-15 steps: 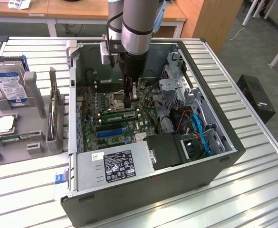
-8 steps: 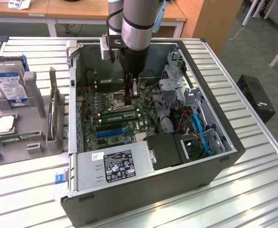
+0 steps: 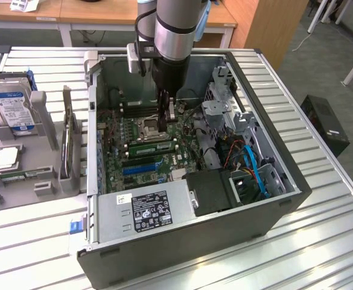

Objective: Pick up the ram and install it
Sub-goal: 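Insert the ram into the slot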

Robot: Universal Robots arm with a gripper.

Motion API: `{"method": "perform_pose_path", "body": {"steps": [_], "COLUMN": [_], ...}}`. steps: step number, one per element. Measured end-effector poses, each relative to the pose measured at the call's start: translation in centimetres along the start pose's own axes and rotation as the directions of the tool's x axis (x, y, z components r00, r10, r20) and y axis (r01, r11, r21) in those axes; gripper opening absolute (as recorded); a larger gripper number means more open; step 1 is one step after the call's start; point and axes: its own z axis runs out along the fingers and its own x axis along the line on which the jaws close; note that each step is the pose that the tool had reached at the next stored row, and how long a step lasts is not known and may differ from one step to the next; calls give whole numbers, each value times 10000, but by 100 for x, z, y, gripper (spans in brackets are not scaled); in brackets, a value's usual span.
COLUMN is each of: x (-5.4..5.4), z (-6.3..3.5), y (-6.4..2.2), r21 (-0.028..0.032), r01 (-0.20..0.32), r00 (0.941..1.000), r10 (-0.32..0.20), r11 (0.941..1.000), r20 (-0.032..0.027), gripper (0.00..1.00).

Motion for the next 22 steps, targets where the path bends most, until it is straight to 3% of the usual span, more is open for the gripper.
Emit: {"method": "perform_pose_path", "body": {"steps": [5,22], "x": [-1,-16], "z": [-43,-436], "y": [1,8], "r21": [-1,0], "r01": [0,0], "r00": [10000,10000], "r10": [0,0], "r11": [10000,10000], "r20": [-3,-1], "gripper": [19,19]}}
